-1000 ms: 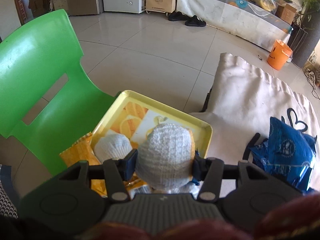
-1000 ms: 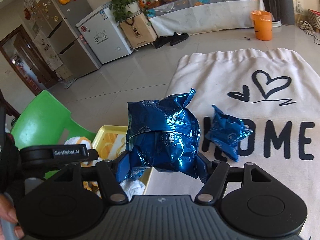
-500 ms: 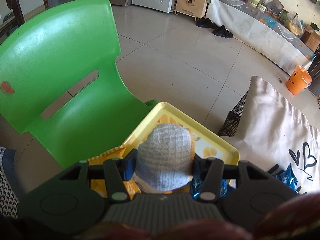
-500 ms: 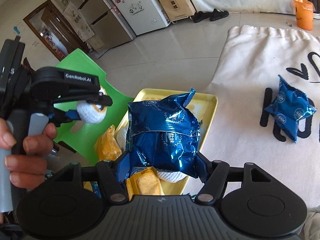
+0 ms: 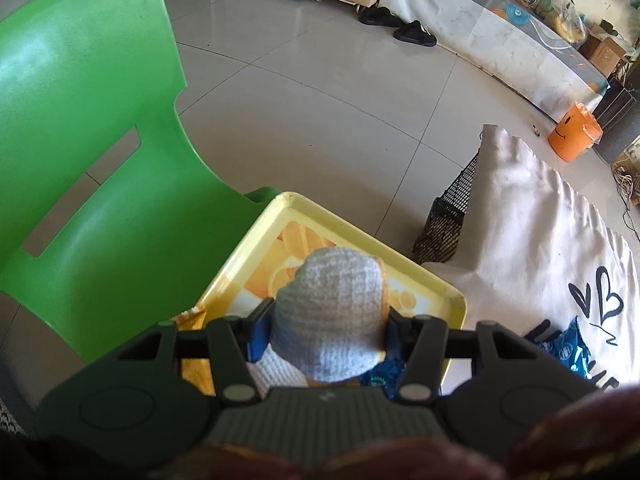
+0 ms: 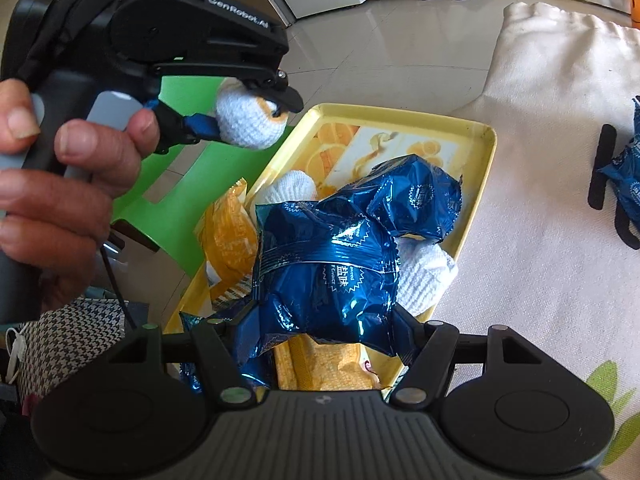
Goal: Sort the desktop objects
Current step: 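Open right tool to drop blue pack while left tool drops glove ball on tray, then withdraw both open tools from the tray back over the cloth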
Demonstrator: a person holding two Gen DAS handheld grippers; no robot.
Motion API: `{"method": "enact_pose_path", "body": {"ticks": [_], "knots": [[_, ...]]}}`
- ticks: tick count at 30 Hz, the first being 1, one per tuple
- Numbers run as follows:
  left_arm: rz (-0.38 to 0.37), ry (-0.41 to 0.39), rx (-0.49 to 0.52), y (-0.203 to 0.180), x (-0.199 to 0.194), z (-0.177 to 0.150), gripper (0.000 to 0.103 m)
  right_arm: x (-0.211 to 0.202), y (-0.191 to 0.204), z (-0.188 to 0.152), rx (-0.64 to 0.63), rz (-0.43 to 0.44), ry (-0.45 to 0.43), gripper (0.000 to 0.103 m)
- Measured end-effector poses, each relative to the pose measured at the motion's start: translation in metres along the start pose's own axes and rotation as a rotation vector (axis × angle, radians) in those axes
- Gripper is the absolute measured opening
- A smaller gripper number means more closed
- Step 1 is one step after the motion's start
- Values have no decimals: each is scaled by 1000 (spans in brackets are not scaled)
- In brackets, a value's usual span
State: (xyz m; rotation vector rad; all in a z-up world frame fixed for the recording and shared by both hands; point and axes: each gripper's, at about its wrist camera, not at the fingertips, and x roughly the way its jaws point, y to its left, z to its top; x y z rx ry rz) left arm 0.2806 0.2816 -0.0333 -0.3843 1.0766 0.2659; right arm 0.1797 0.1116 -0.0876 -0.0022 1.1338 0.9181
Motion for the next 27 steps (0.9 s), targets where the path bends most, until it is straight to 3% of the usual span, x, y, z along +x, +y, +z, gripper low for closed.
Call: {"method": "enact_pose_path", "body": {"ticks": [9, 10, 11, 14, 23, 27], "knots": [[-12, 78, -16, 3, 40, 10, 51, 13, 7, -2, -31, 23, 0, 69], [-16, 78, -19, 3, 40, 10, 56, 13, 8, -1, -34, 26, -6, 69], [-21, 78, -25, 4, 40, 11, 68, 13, 8, -1, -35, 24, -9, 71], [-18, 60, -40, 5, 37, 11, 77, 12, 8, 0, -28, 32, -12, 73], [-40, 35, -31, -7, 15, 8, 79, -4, 8, 1, -21, 30, -52, 77], [-37, 23, -11, -14, 6, 8, 79, -4, 4, 5, -1, 10, -25, 77]]}}
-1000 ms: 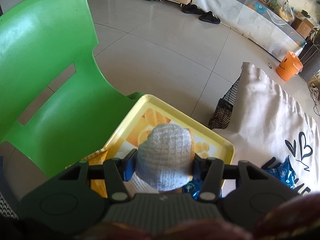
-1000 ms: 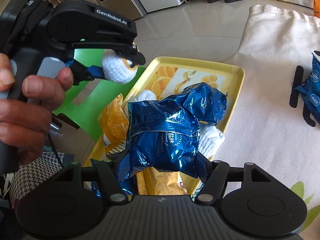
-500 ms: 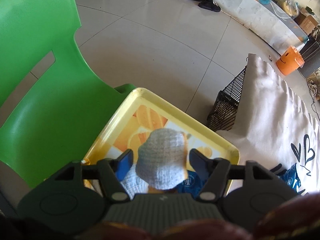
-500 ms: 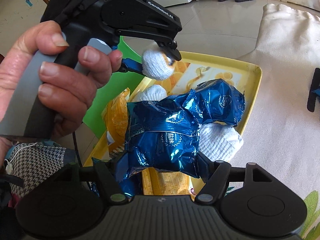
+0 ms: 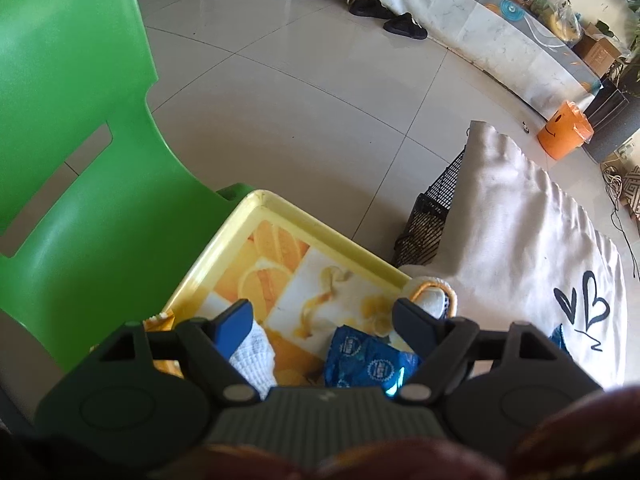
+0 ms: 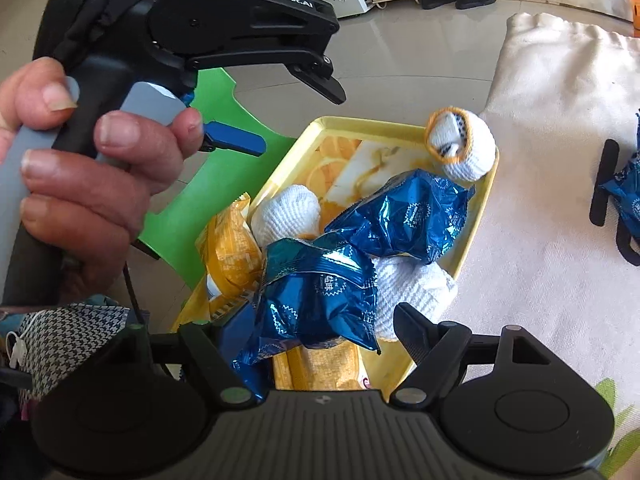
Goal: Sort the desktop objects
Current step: 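Withdraw both open tools from the tray back over the cloth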
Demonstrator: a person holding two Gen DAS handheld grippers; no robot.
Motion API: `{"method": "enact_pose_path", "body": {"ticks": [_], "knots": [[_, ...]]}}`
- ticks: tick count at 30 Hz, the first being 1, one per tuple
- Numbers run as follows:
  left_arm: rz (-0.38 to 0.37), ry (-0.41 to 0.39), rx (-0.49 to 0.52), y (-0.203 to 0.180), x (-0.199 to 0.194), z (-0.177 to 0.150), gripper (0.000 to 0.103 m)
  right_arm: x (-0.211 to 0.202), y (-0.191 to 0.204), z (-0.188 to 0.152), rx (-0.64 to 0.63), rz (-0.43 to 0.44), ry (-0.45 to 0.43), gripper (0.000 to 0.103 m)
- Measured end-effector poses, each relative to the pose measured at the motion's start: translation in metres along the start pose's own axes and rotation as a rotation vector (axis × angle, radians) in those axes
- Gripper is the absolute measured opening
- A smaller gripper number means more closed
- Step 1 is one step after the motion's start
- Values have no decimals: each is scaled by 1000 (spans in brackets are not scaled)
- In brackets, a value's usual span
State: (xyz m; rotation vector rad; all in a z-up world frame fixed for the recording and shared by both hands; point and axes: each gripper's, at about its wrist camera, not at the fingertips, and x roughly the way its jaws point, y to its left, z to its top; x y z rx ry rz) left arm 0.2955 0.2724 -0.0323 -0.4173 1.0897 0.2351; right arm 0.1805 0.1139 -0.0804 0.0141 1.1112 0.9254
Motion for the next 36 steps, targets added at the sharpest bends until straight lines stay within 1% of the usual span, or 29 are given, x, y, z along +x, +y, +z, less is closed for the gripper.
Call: {"method": "enact_pose_path", "body": {"ticks": [2, 4, 7, 11, 14, 17, 20, 22, 28, 33, 36], "knots": [[11, -15, 18, -2, -6, 0, 80, -4, 2, 1, -10, -10, 20, 77], [20, -32, 23, -2, -12, 0, 82, -10, 3, -1, -41, -16, 8, 77], [22, -52, 26, 0, -20, 2, 83, -16, 0, -1, -41, -39, 16, 69], [5, -60, 14, 5, -27, 1, 85, -6, -1, -3, -28, -30, 34, 57], [-1, -63, 14, 5, -30, 1, 86, 6, 1, -5, -12, -11, 27, 55], [0, -60, 12, 5, -31, 0, 86, 11, 2, -4, 43, 13, 14, 55], [-6, -58, 12, 3, -32, -1, 87, 9, 4, -1, 54, 15, 18, 56], [-10, -60, 13, 2, -33, -2, 87, 1, 3, -1, 52, 11, -3, 56], [13, -63, 16, -6, -36, -12, 89, -25, -8, -2, 37, -39, -41, 56], [44, -67, 62, -17, -40, -33, 92, -44, -28, -10, 43, -95, -34, 56], [50, -53, 81, -23, -42, -50, 93, -55, -40, -16, 58, -140, -30, 56]]}}
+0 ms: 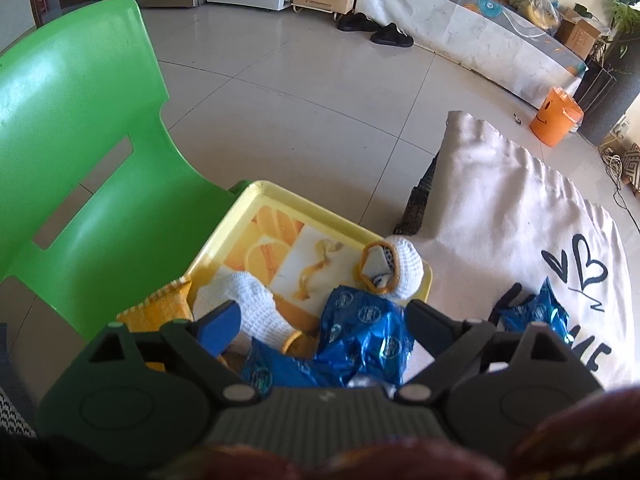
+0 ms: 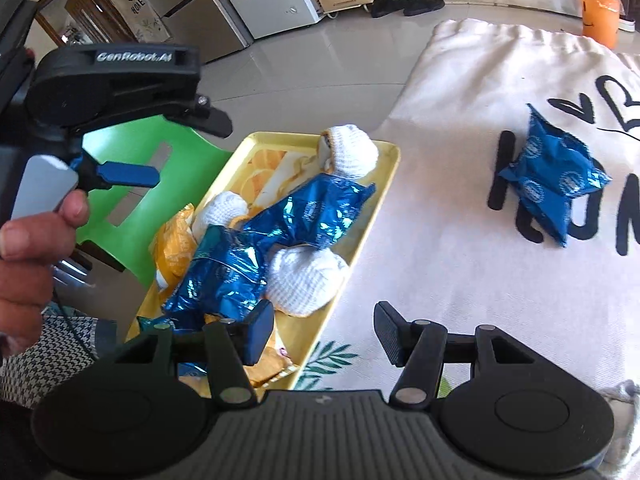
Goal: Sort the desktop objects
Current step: 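Withdraw both open tools from the tray back over the cloth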
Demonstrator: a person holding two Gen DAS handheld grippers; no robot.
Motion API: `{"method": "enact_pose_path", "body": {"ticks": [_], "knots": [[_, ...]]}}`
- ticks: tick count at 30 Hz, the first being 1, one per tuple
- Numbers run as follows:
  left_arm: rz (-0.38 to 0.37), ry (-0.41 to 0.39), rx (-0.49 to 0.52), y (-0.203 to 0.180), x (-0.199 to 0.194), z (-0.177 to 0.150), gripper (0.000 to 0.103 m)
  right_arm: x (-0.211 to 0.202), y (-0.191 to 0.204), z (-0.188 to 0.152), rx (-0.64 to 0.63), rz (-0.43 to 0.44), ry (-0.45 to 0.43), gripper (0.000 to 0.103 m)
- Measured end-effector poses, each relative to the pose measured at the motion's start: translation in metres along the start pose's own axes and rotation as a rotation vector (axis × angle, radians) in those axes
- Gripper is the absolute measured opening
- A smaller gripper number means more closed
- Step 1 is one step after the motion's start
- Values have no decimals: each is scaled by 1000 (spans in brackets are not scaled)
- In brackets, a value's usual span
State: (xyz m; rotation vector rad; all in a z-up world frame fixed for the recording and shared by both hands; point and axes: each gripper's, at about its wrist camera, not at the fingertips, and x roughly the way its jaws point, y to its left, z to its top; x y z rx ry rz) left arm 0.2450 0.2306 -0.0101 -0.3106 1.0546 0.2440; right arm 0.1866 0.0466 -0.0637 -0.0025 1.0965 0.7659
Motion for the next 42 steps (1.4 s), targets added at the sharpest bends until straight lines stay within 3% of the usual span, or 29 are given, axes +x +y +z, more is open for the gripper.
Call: {"method": "enact_pose_path", "body": {"ticks": [5, 12, 20, 30, 42], "knots": [[-5, 14, -13, -8, -11, -36, 93, -27, -23, -6, 43, -45, -35, 62], [-45, 96, -85, -14, -24, -84, 93, -64, -41, -18, 81, -81, -86, 64], [-11, 89, -58, -20, -62, -106, 93, -94, -45, -26, 49, -127, -99, 72], [-3, 94, -47, -27, -114, -136, 94, -140, -77, -41, 133, -196, -148, 77], [14, 63, -45, -17, -178, -173, 94, -188, -98, -58, 209, -172, -243, 78]]}}
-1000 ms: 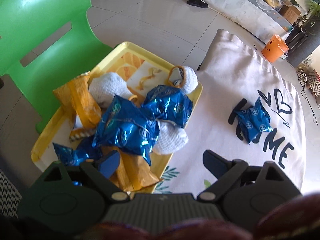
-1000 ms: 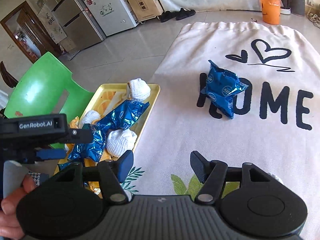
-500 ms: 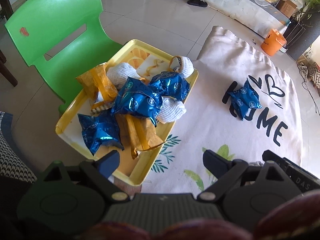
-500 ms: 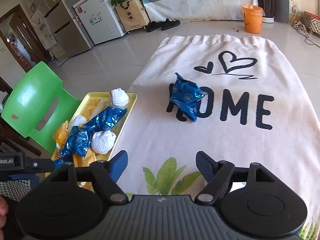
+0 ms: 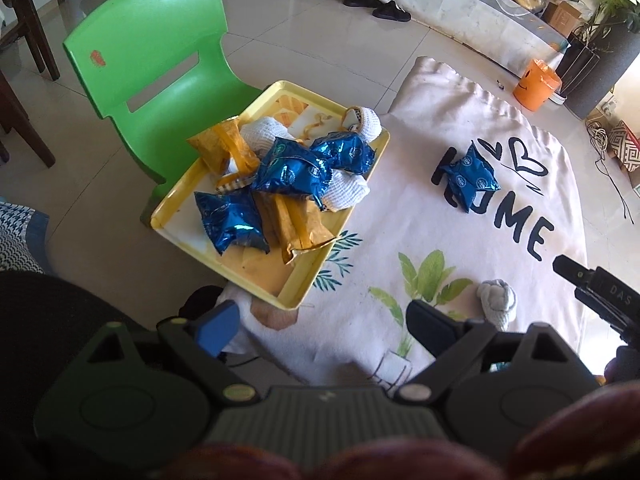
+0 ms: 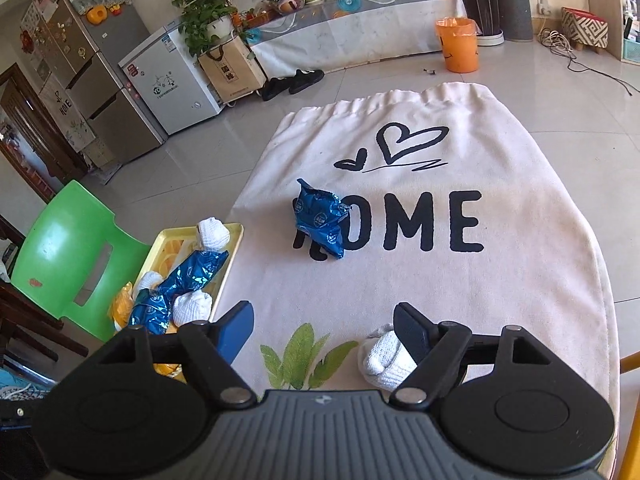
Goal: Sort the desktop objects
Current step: 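Withdraw both open tools from the tray back over the cloth, then move right tool to white glove while left tool approaches blue foil pack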
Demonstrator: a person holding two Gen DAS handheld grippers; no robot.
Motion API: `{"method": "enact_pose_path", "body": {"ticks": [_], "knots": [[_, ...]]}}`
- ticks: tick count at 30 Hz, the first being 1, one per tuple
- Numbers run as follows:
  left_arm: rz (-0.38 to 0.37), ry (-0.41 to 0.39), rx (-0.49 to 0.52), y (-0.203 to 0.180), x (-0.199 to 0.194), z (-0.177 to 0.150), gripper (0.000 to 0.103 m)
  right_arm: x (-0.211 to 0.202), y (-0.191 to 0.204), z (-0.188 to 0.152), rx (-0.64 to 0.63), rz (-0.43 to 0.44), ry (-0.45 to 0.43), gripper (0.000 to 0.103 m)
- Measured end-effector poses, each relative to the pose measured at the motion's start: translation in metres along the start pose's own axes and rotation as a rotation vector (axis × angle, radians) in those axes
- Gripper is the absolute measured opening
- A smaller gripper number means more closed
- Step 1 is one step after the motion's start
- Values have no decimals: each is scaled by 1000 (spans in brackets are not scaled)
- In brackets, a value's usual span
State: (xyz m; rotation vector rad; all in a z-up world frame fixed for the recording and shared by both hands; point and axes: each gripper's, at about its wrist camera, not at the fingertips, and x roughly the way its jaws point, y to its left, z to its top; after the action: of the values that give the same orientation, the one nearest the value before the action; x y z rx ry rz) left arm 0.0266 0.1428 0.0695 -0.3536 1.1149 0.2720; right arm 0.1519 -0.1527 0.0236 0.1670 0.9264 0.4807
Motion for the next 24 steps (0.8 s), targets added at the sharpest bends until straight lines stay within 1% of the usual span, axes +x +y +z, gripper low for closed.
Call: {"method": "enact_pose_path", "body": {"ticks": [4, 6, 7, 10, 12, 15, 17, 21, 24], "knots": [[0, -6, 8, 3, -20, -14, 94, -10, -6, -2, 15, 14, -16, 78], [-16, -9, 25, -2, -26, -20, 94, -13, -9, -3, 28, 13, -17, 80], [-27, -15, 31, -5, -28, -21, 94, -15, -12, -4, 37, 11, -17, 82], [-64, -22, 56, -21, -24, -20, 96, -16, -22, -5, 69, -4, -15, 82], [-76, -19, 85, -37, -13, -16, 96, -16, -30, -6, 95, -15, -9, 82], [-112, -9, 100, -58, 7, -6, 96, -8, -44, -9, 161, -65, 24, 82], [-117, 4, 107, -70, 23, 3, 96, -1, -48, -10, 187, -60, 38, 82], [-129, 7, 123, -93, 54, 25, 96, 21, -45, -17, 180, -86, 99, 82], [-131, 8, 132, -111, 79, 41, 96, 34, -49, -21, 201, -91, 114, 82]]}}
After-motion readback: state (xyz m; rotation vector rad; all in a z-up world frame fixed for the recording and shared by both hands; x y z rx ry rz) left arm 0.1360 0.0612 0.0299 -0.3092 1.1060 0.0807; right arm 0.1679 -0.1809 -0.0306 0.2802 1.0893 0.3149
